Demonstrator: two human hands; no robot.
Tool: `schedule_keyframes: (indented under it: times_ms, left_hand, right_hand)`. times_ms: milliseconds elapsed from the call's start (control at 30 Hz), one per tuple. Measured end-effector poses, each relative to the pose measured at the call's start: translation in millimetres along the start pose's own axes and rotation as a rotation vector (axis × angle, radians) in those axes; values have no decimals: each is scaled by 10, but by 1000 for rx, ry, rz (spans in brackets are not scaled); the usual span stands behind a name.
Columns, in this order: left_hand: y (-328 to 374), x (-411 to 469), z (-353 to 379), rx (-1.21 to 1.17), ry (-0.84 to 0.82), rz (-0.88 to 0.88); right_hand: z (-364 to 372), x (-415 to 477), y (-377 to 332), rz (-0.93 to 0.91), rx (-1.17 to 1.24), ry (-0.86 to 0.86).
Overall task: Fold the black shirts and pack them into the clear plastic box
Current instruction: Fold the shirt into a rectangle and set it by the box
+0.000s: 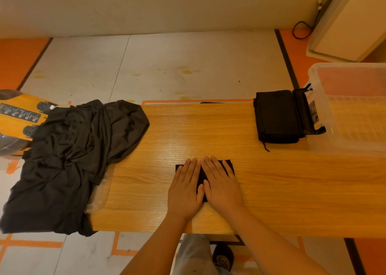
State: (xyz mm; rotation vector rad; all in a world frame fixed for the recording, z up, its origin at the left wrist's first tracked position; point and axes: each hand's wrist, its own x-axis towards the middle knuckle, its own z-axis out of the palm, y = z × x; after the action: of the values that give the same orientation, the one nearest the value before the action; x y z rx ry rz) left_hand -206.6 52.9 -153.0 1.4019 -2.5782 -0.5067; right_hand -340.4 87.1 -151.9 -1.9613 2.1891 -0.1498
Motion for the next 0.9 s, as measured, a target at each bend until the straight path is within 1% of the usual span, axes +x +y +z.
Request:
schedule_keyframes:
  times_ms: [100, 200, 233, 367, 633, 767, 833, 900]
  left_hand:
    - [-51, -22, -13, 6, -21, 13]
    - [-208, -60, -59, 41, -33, 74]
    - [-266, -87, -73, 50, -26, 67]
    - [-385, -170, -91, 42, -1, -58]
    - [-357, -168, -131, 47, -59, -74]
    - [-308, -140, -282, -67, -16, -89]
    - [-294, -146, -354, -79, -7, -57]
    - [-311, -140, -391, -50, -57, 16]
  right_hand:
    - [2, -12, 25, -17, 9, 6]
    - [4, -59, 172, -46, -1, 29]
    - [7, -85, 238, -45, -2, 39]
    - [28, -127, 351, -12, 19, 45]
    - [-5, -117, 357, 12, -16, -12]
    - [-132, -390, 319, 94, 59, 97]
    - [-169, -577, 273, 77, 54, 129]
    - [-171, -708, 193, 6, 18, 119]
